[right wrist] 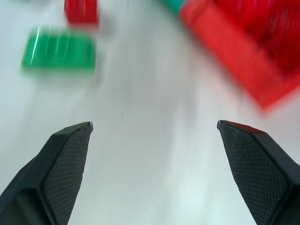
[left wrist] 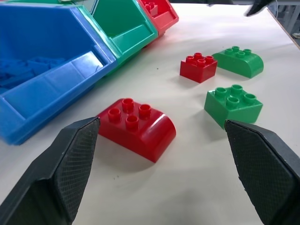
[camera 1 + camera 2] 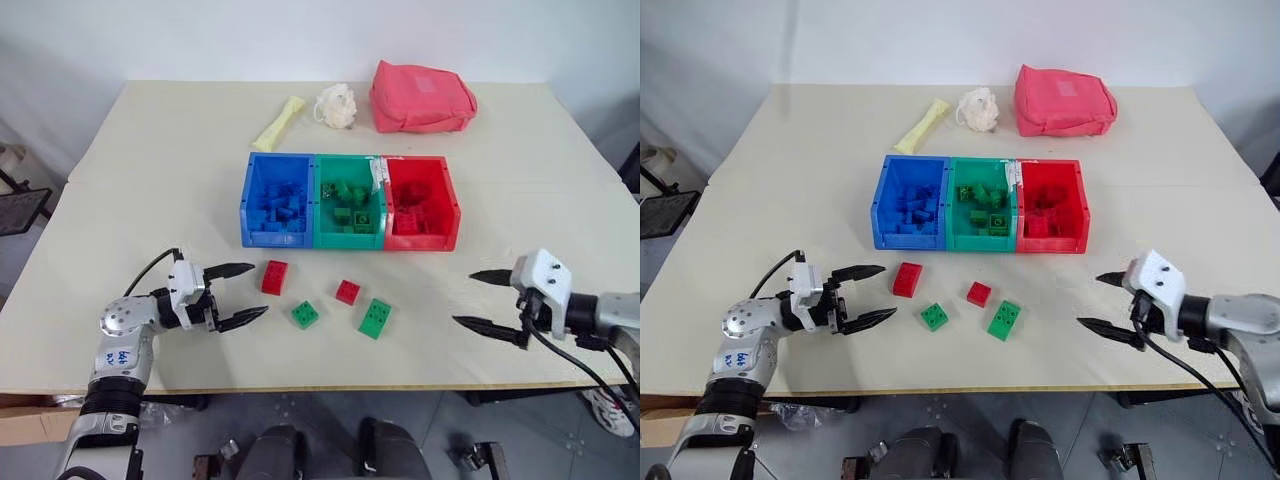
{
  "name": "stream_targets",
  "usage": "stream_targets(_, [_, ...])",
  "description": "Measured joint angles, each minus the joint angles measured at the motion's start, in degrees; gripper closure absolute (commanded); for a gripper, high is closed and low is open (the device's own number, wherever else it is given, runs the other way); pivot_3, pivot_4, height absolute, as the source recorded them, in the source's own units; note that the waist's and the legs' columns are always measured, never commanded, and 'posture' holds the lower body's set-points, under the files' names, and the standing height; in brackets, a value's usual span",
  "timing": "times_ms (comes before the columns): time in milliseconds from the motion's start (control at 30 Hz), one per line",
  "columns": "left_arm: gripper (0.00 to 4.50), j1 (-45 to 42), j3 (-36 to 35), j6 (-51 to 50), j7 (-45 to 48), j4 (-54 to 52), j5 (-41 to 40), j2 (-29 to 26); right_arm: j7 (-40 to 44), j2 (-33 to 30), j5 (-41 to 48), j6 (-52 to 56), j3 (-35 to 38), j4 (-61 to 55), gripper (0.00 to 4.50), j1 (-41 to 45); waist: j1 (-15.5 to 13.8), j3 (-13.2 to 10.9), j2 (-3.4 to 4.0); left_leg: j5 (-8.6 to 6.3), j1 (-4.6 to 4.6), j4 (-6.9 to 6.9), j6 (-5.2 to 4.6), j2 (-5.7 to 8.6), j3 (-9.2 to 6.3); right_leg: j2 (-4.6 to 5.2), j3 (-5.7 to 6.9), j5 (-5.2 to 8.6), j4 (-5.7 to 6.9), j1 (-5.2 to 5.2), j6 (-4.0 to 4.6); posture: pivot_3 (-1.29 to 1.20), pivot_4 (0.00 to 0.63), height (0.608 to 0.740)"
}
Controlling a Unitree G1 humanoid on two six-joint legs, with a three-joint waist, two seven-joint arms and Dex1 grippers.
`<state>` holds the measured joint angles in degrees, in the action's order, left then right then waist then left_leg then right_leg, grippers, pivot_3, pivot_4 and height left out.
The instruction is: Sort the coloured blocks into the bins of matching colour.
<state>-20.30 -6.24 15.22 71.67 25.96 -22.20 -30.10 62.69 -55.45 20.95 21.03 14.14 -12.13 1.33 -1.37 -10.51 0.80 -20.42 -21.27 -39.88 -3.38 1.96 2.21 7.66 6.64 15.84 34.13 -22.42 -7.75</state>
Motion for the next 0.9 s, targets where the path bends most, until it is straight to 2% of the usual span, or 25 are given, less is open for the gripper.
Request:
stream_targets(233, [0.0,-0.76,0.01,0.32,0.43,0.89,0.04,0.02,0.58,-0.78,0.01,0.65,0.32,-2.1,0.04,-0.92,0.07,0.0,0.0,-0.01,0.01,-0.01,0.02,-0.06,-0.02,0.0,-0.02,0.0,0.0,-0.02,0.0,0.0,0.15,0.74])
stream_targets(467, [0.0,1.1,0.51,-0.2,0.23,-1.58,-0.05,0.39,-3.83,4.59,-1.31,8.59,-15.27,-8.72,0.04,7.6,-0.05,0.0,0.0,-0.06,-0.04,-0.03,0.11,-0.1,-0.13,0.04,-0.19,0.01,-0.03,-0.05,0.02,0.0,0.15,0.74])
stream_targets(667, [0.0,5.21,0.51,-2.08,-0.56,-6.96,-0.4,0.29,-8.51,14.19,-6.28,9.41,-26.03,-4.58,0.04,14.59,0.19,0.0,0.0,-0.06,-0.03,-0.07,0.11,-0.1,-0.13,-0.01,-0.22,0.01,0.0,-0.05,0.03,0.0,0.15,0.74])
stream_targets(767, [0.0,6.76,0.38,-2.91,-1.11,-9.19,-0.63,0.06,-9.57,15.15,-7.82,8.88,-27.31,-3.04,0.04,16.32,0.1,0.01,-0.01,-0.06,-0.02,-0.08,0.11,-0.09,-0.14,-0.01,-0.21,0.01,0.03,-0.04,0.03,0.0,0.15,0.74])
stream_targets(900, [0.0,7.56,0.24,-3.64,-1.69,-10.15,-0.77,-0.02,-9.81,15.81,-8.66,8.51,-27.56,-2.66,0.89,16.62,0.16,0.01,-0.01,-0.06,-0.02,-0.07,0.11,-0.09,-0.13,-0.04,-0.17,0.01,0.03,-0.04,0.03,0.0,0.15,0.74])
